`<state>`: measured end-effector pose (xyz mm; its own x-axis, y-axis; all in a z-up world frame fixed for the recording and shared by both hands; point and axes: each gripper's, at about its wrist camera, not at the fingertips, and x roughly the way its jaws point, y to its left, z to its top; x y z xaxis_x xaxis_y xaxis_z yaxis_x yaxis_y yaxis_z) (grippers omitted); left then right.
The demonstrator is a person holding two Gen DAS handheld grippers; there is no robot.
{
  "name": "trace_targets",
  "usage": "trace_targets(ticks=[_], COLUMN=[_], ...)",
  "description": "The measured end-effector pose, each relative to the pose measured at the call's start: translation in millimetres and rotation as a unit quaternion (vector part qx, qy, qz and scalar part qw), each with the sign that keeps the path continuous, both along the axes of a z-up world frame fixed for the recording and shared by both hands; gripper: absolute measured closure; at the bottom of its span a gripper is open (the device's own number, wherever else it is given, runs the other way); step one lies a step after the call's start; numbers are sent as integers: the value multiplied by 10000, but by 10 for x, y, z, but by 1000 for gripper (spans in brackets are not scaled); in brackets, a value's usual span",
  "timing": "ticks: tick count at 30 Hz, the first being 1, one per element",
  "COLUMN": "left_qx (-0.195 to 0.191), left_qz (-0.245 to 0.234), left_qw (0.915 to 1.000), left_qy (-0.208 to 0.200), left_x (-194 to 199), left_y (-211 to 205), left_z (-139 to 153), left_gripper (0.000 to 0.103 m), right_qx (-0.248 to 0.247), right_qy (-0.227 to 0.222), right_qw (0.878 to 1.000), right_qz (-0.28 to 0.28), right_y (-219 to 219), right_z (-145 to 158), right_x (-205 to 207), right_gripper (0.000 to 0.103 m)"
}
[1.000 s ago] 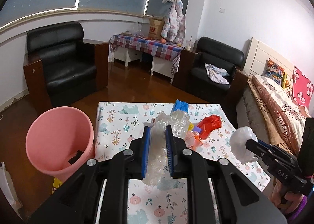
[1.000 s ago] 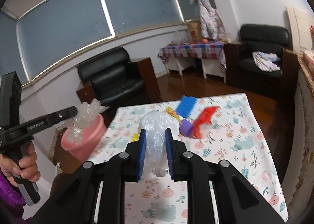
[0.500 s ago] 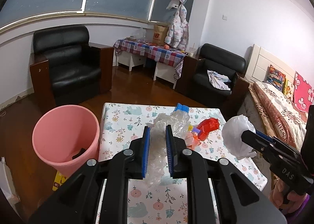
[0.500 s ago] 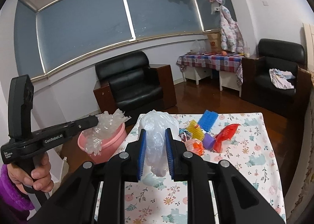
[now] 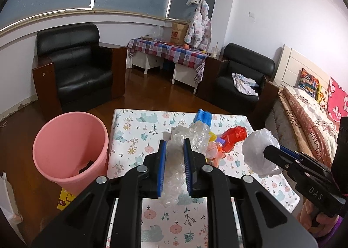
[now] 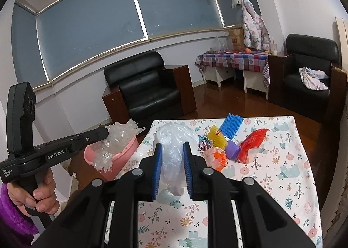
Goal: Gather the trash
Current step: 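Carry the clear plastic bag in the right gripper while the left carries the wrap to the bucket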
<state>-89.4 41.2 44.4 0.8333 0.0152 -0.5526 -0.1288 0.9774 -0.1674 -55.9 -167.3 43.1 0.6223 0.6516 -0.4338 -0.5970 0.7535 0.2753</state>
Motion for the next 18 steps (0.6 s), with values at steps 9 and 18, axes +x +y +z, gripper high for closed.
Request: trace_targets(ticks=[9, 18], left_qx=[102, 124], left_qz=[92, 470], left_qw=[9999, 9986], left_qy=[-51, -223], left_x=[-24, -91], left_y=[20, 356], left_z=[19, 112], left_gripper=[87, 87], right_qx=[-18, -88], right_qy=[4, -34], right_qw=[9999, 9992], right_qz=[122, 387], right_y=[113, 468], right_z=[-1, 53], right_x=[72, 234], right_gripper=[84, 84])
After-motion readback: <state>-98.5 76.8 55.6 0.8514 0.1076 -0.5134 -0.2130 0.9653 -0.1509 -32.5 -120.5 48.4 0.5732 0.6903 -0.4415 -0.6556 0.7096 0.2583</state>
